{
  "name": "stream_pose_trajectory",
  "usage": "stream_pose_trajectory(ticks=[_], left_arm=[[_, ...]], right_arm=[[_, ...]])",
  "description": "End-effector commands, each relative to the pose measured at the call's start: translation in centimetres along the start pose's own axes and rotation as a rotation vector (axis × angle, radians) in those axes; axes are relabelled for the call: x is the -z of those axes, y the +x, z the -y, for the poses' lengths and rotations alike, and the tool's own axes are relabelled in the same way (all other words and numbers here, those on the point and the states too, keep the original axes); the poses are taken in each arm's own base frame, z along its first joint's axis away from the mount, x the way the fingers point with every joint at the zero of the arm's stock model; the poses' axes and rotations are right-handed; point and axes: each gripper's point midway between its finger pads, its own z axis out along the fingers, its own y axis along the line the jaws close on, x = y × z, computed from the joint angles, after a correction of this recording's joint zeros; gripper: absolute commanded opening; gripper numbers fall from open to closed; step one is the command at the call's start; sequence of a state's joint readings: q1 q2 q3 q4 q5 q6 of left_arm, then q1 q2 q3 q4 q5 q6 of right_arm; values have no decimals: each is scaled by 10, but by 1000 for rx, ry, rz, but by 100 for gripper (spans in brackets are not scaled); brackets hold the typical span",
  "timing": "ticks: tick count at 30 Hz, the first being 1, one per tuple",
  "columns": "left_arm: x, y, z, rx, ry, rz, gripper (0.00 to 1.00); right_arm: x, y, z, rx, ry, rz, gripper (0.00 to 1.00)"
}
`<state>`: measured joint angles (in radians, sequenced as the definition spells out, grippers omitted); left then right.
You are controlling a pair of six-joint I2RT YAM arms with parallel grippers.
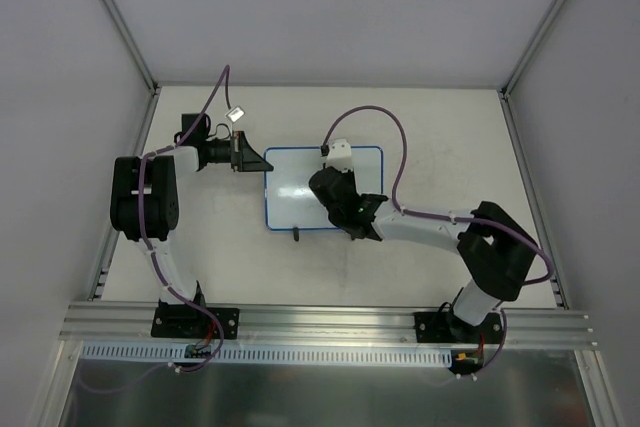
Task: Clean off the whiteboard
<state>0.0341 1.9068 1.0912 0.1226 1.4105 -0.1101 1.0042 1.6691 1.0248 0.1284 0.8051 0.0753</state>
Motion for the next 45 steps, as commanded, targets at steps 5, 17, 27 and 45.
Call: stream_pose_trajectory(ticks=[5,17,27,45], left_arm=[[0,3,6,-44,36,-6,0],[0,4,7,-47,33,-8,0],[-1,4,6,-43,33,-8,0],[-1,3,6,-41,38,-8,0]], right_arm=[[-2,27,68,-45,200,-42,0],[-5,30,14,2,74,-67,0],[0,20,-53,58,-64,-33,0],[5,14,-134,116,-239,1,0]])
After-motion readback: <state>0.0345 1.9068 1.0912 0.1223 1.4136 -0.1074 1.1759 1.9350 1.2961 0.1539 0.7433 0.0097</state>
